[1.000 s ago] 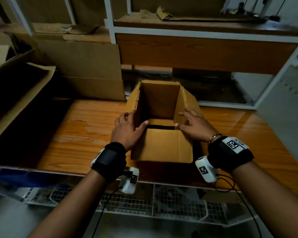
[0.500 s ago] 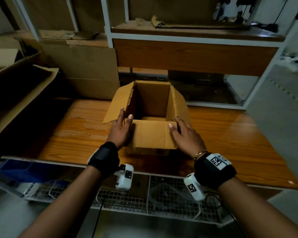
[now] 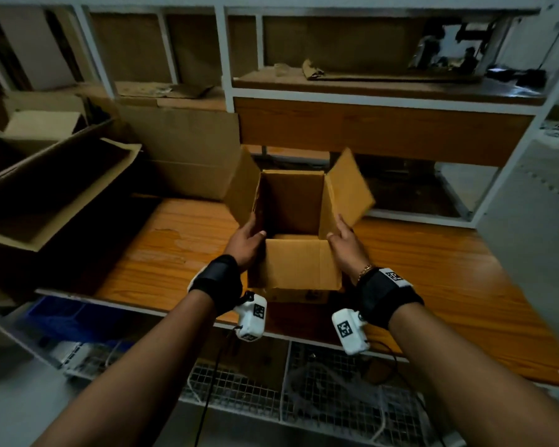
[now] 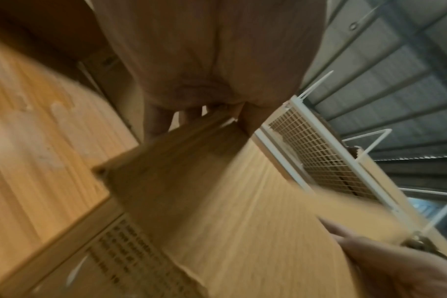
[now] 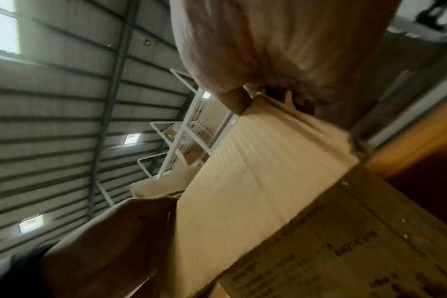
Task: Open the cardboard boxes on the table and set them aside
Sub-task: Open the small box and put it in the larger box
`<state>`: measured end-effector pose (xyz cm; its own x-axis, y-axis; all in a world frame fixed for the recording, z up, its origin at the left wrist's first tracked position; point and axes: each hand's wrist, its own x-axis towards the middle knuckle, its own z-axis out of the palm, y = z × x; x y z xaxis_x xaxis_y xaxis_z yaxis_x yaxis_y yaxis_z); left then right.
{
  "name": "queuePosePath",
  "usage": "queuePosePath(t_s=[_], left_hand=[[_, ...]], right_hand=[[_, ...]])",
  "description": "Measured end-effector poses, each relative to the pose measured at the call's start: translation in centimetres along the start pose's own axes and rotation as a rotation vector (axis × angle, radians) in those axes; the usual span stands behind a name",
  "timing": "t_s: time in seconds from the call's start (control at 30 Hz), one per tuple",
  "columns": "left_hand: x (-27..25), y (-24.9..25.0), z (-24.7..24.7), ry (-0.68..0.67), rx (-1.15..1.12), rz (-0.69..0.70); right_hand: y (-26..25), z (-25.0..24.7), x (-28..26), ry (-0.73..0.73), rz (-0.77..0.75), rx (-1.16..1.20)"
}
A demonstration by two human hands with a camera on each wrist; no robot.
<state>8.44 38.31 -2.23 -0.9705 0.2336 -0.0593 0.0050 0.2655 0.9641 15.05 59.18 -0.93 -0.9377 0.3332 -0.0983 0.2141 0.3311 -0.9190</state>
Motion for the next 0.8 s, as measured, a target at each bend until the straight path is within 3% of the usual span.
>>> queuePosePath(t_s=[0.13,0.3,0.53,0.8], left_hand=[[-1.6,0.0,-2.3,0.069,-0.104,-0.02],[-3.5,2.3,-7.9,0.178,-0.17,0.06],[-6.6,7.1,-18.8,0.384,-0.069,0.281],[-9.0,9.1,-32.4,0.554,0.055,0.418]], right_hand=[[-1.2,1.0,0.1,-0.044,-0.075,0.02],[-5.9,4.2,-1.0,-0.064,-0.17,0.122],[-15.8,9.8,-2.6,-0.095,-0.445,0.199],[-25.6,20.4,-3.1,-0.147,-0.675,0.289]])
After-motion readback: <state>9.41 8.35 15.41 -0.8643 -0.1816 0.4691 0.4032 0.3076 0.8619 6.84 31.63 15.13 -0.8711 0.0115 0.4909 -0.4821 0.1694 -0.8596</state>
